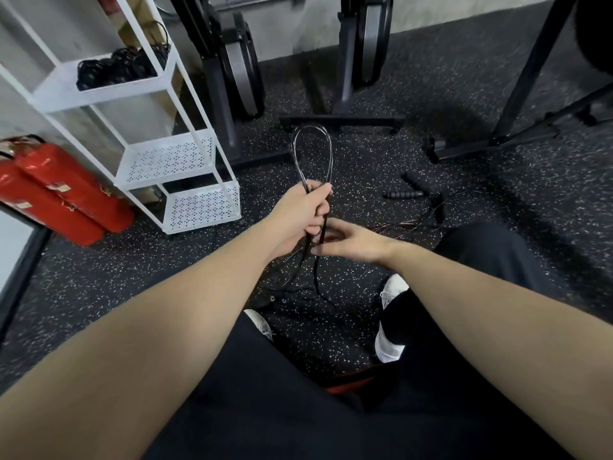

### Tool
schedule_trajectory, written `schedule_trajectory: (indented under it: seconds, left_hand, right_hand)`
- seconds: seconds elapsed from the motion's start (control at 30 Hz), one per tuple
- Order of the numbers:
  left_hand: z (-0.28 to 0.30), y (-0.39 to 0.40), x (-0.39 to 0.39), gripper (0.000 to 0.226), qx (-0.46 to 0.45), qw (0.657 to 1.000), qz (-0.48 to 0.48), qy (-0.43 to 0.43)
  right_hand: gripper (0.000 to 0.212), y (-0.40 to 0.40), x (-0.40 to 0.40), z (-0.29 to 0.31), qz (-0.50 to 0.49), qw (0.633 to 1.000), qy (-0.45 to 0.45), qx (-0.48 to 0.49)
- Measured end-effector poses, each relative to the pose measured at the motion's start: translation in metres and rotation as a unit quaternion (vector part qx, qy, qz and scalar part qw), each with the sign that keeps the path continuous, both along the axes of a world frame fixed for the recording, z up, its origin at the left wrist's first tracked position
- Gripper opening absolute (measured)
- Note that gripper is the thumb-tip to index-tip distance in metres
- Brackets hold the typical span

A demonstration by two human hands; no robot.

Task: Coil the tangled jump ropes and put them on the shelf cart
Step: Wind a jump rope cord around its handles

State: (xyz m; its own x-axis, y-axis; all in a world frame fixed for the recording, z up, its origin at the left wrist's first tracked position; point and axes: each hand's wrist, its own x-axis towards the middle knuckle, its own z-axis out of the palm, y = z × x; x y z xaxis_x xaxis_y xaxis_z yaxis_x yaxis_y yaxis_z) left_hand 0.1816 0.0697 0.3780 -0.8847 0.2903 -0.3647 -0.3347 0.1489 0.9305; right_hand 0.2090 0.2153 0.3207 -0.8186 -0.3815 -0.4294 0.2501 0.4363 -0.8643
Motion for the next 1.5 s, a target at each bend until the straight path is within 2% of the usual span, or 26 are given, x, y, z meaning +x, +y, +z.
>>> schedule_trajectory:
  seconds: [0.17,0.3,0.4,0.47,0.53,0.67,0.73,0.83,0.93,0.97,1.03,1.13,1.2,1.27,1.37,1.5]
  left_hand:
    - [0.007,0.013,-0.005,0.012,0.06,0.995,0.066,-0.04]
    - [0.01,0.019,-0.006,0.009,0.093,0.989,0.105,-0.036]
    - [0.007,0.017,-0.008,0.009,0.054,0.991,0.125,0.012]
    - [0.001,0.015,-0.008,0.021,-0.037,0.99,0.122,0.058]
    - [-0.005,0.012,-0.001,0.037,-0.09,0.988,0.107,0.065]
    - [-0.033,0.0,0.015,0.072,-0.039,0.997,0.059,-0.03]
    - [-0.044,-0.004,0.026,0.082,-0.041,0.998,-0.01,-0.035]
    - [-0.05,-0.006,0.04,0.071,-0.111,0.99,-0.084,-0.029]
    - [-0.057,-0.01,0.041,0.037,-0.202,0.971,-0.127,-0.002]
    - [-0.058,-0.01,0.04,0.037,-0.213,0.97,-0.12,-0.004]
    - [-0.056,-0.007,0.041,0.042,-0.215,0.972,-0.096,-0.009]
    - [-0.052,-0.002,0.043,0.041,-0.18,0.981,-0.069,-0.013]
    - [-0.046,0.0,0.041,0.041,-0.155,0.986,-0.053,-0.025]
    - [-0.04,0.001,0.037,0.041,-0.137,0.989,-0.043,-0.04]
    - [-0.03,0.002,0.033,0.04,-0.101,0.992,-0.029,-0.066]
    - [-0.019,0.001,0.026,0.038,-0.038,0.995,-0.012,-0.088]
  right_hand:
    - [0.027,-0.013,0.004,0.0,-0.014,1.0,0.017,0.002]
    - [0.021,-0.013,0.004,0.003,-0.03,0.998,0.031,-0.039]
    - [0.024,-0.014,0.006,0.005,-0.038,0.997,0.013,-0.066]
    - [0.024,-0.014,0.005,0.006,-0.061,0.994,0.009,-0.09]
    - [0.024,-0.012,0.003,0.011,-0.097,0.988,0.002,-0.118]
    - [0.032,-0.004,-0.002,0.021,-0.17,0.967,-0.01,-0.19]
    - [0.028,-0.001,-0.004,0.025,-0.218,0.943,-0.031,-0.249]
    - [0.023,0.005,-0.009,0.03,-0.26,0.916,-0.042,-0.302]
    - [0.023,0.013,-0.011,0.034,-0.272,0.908,-0.048,-0.316]
    - [0.024,0.014,-0.012,0.034,-0.278,0.906,-0.05,-0.316]
    - [0.029,0.016,-0.012,0.032,-0.284,0.91,-0.05,-0.298]
    - [0.051,0.018,-0.012,0.025,-0.24,0.95,-0.044,-0.197]
    - [0.053,0.023,-0.007,0.019,-0.149,0.984,-0.041,-0.09]
    - [0.039,0.027,-0.001,0.01,-0.014,0.999,-0.038,0.0]
    - [0.025,0.027,0.004,0.001,0.094,0.99,-0.066,0.079]
    - [0.042,0.025,0.006,-0.004,0.222,0.954,-0.032,0.197]
